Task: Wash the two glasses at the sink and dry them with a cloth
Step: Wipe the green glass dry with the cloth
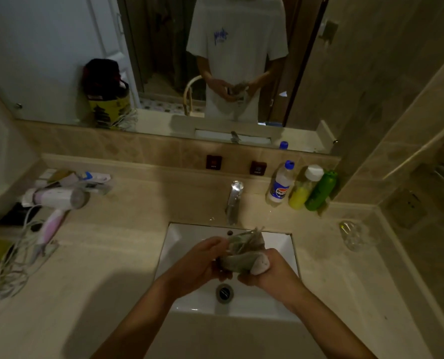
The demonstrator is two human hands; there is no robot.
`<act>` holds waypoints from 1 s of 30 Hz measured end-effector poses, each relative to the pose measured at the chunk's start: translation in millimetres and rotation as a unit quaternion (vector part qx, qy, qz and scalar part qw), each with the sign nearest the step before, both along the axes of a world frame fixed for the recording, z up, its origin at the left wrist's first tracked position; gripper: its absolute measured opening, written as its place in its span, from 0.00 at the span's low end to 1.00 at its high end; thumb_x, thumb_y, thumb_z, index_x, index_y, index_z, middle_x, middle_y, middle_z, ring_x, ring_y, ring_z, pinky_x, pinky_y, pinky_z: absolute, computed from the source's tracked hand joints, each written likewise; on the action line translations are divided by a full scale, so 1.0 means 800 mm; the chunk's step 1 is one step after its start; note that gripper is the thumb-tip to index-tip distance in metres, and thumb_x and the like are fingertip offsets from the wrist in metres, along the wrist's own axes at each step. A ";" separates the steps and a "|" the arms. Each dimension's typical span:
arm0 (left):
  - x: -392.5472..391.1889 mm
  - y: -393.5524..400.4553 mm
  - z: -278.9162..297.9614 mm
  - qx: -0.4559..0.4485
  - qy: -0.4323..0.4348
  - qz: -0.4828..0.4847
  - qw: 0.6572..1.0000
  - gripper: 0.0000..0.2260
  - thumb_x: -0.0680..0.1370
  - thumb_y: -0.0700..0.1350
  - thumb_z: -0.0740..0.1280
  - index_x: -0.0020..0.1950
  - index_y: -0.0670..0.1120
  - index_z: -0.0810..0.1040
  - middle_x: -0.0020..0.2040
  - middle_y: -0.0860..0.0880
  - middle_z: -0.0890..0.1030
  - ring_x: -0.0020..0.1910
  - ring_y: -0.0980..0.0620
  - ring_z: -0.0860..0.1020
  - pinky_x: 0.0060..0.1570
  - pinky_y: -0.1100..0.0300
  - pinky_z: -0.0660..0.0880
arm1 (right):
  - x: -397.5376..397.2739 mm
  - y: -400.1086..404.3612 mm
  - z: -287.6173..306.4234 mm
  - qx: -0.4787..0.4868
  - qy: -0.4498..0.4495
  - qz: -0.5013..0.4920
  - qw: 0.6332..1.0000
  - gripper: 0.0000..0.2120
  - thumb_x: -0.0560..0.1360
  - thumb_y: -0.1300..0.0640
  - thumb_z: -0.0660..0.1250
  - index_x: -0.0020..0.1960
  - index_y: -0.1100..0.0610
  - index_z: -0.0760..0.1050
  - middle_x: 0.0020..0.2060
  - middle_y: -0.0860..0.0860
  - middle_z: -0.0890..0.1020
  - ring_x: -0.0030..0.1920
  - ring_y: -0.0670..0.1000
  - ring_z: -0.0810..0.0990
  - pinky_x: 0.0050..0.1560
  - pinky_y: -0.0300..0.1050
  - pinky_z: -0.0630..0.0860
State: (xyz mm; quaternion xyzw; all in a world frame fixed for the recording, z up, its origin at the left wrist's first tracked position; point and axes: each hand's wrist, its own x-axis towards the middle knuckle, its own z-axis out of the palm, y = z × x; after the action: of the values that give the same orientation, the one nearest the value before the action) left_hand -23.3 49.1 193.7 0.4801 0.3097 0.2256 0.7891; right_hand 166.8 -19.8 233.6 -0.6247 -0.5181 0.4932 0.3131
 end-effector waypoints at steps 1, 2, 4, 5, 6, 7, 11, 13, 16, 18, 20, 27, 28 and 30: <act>-0.003 -0.002 0.000 0.054 0.018 0.008 0.998 0.15 0.79 0.55 0.69 0.61 0.49 0.79 0.55 0.49 0.83 0.49 0.49 0.83 0.49 0.56 0.81 | 0.002 0.001 0.001 -0.022 0.046 -0.003 0.999 0.14 0.68 0.70 0.74 0.50 0.56 0.84 0.44 0.52 0.86 0.46 0.45 0.85 0.44 0.36 0.79; -0.005 -0.002 -0.003 0.104 0.039 0.014 0.994 0.15 0.78 0.52 0.72 0.63 0.50 0.78 0.60 0.51 0.82 0.54 0.49 0.83 0.53 0.53 0.82 | 0.003 0.002 0.002 -0.046 0.098 0.002 0.994 0.14 0.67 0.71 0.73 0.52 0.61 0.84 0.45 0.59 0.86 0.48 0.52 0.85 0.47 0.43 0.81; -0.007 -0.003 -0.007 0.149 0.053 0.024 0.987 0.18 0.75 0.47 0.75 0.64 0.51 0.77 0.66 0.52 0.79 0.61 0.48 0.81 0.58 0.49 0.81 | 0.005 0.003 0.004 -0.087 0.185 0.010 0.979 0.16 0.65 0.69 0.73 0.53 0.65 0.83 0.46 0.69 0.83 0.49 0.61 0.83 0.52 0.53 0.81; -0.006 -0.003 -0.006 0.140 0.043 0.031 0.989 0.17 0.76 0.47 0.75 0.64 0.50 0.77 0.67 0.50 0.78 0.61 0.47 0.81 0.58 0.49 0.81 | 0.005 0.003 0.003 -0.091 0.200 0.008 0.976 0.16 0.65 0.69 0.73 0.53 0.65 0.83 0.45 0.68 0.83 0.49 0.63 0.83 0.52 0.54 0.81; -0.005 -0.003 -0.004 0.104 0.026 0.037 0.994 0.16 0.77 0.51 0.73 0.63 0.49 0.78 0.66 0.48 0.79 0.61 0.46 0.81 0.57 0.50 0.81 | 0.003 0.003 0.003 -0.087 0.197 0.000 0.977 0.15 0.65 0.69 0.73 0.52 0.65 0.83 0.44 0.66 0.84 0.48 0.63 0.83 0.52 0.54 0.81; -0.004 -0.002 -0.002 0.046 0.013 0.037 0.998 0.17 0.78 0.55 0.70 0.63 0.47 0.79 0.64 0.45 0.80 0.59 0.45 0.82 0.55 0.52 0.81 | 0.000 0.001 0.002 -0.076 0.178 -0.010 0.981 0.15 0.66 0.70 0.73 0.52 0.63 0.83 0.45 0.63 0.85 0.49 0.62 0.84 0.52 0.53 0.81; 0.005 -0.008 -0.006 -0.137 0.012 0.038 0.990 0.22 0.78 0.64 0.66 0.58 0.48 0.85 0.49 0.46 0.86 0.48 0.48 0.81 0.48 0.56 0.78 | -0.022 -0.002 -0.006 -0.028 -0.039 -0.010 0.999 0.16 0.68 0.66 0.74 0.45 0.44 0.80 0.36 0.43 0.85 0.40 0.34 0.82 0.36 0.26 0.76; 0.009 -0.011 -0.011 -0.170 -0.002 0.058 0.984 0.22 0.78 0.62 0.67 0.54 0.43 0.84 0.43 0.45 0.85 0.39 0.49 0.80 0.38 0.60 0.78 | -0.029 -0.001 -0.002 0.022 -0.140 0.047 0.989 0.21 0.70 0.65 0.71 0.43 0.38 0.72 0.36 0.37 0.78 0.39 0.23 0.75 0.34 0.19 0.70; 0.012 -0.017 -0.007 -0.180 -0.030 0.049 0.982 0.19 0.81 0.57 0.62 0.54 0.40 0.74 0.37 0.46 0.77 0.28 0.54 0.71 0.23 0.65 0.70 | -0.024 0.002 -0.005 0.075 -0.169 0.137 0.973 0.25 0.67 0.65 0.67 0.54 0.38 0.72 0.48 0.34 0.76 0.50 0.27 0.76 0.46 0.22 0.72; 0.011 -0.018 -0.001 -0.161 -0.008 0.069 0.984 0.17 0.82 0.55 0.61 0.55 0.40 0.74 0.36 0.46 0.78 0.27 0.55 0.73 0.23 0.65 0.70 | -0.021 0.004 -0.010 0.076 -0.172 0.158 0.969 0.25 0.65 0.63 0.66 0.57 0.42 0.75 0.50 0.34 0.77 0.52 0.32 0.77 0.49 0.24 0.73; 0.010 -0.016 0.004 -0.139 0.028 0.090 0.986 0.16 0.82 0.54 0.62 0.55 0.40 0.76 0.37 0.46 0.79 0.27 0.55 0.75 0.26 0.63 0.72 | -0.020 0.005 -0.018 0.082 -0.199 0.169 0.962 0.24 0.63 0.61 0.67 0.58 0.45 0.77 0.53 0.37 0.78 0.53 0.36 0.78 0.52 0.27 0.75; 0.021 -0.016 -0.002 -0.087 0.097 0.134 0.982 0.18 0.82 0.59 0.61 0.42 0.47 0.78 0.29 0.53 0.76 0.26 0.56 0.70 0.29 0.63 0.67 | -0.007 0.011 -0.007 0.001 -0.079 0.129 0.989 0.25 0.62 0.64 0.74 0.49 0.37 0.78 0.44 0.40 0.83 0.46 0.37 0.82 0.42 0.30 0.78; 0.023 -0.017 -0.002 -0.088 0.078 0.134 0.984 0.19 0.82 0.59 0.61 0.41 0.48 0.81 0.30 0.52 0.77 0.27 0.55 0.70 0.30 0.63 0.67 | -0.005 0.011 -0.008 -0.006 -0.059 0.100 0.993 0.25 0.63 0.66 0.75 0.52 0.40 0.78 0.46 0.42 0.83 0.47 0.38 0.82 0.44 0.31 0.79; 0.026 -0.016 -0.001 -0.102 0.045 0.139 0.984 0.20 0.80 0.60 0.63 0.39 0.51 0.85 0.33 0.50 0.79 0.29 0.55 0.72 0.31 0.62 0.68 | -0.006 0.013 -0.009 -0.008 -0.048 0.065 0.997 0.25 0.66 0.68 0.74 0.54 0.43 0.75 0.48 0.41 0.83 0.47 0.36 0.82 0.44 0.28 0.78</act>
State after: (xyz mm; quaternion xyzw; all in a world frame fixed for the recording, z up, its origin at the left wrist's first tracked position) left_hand -2.4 36.0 192.8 0.3593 0.4295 0.2786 0.7803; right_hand 162.1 -9.6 226.6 -0.6150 -0.5680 0.4864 0.2502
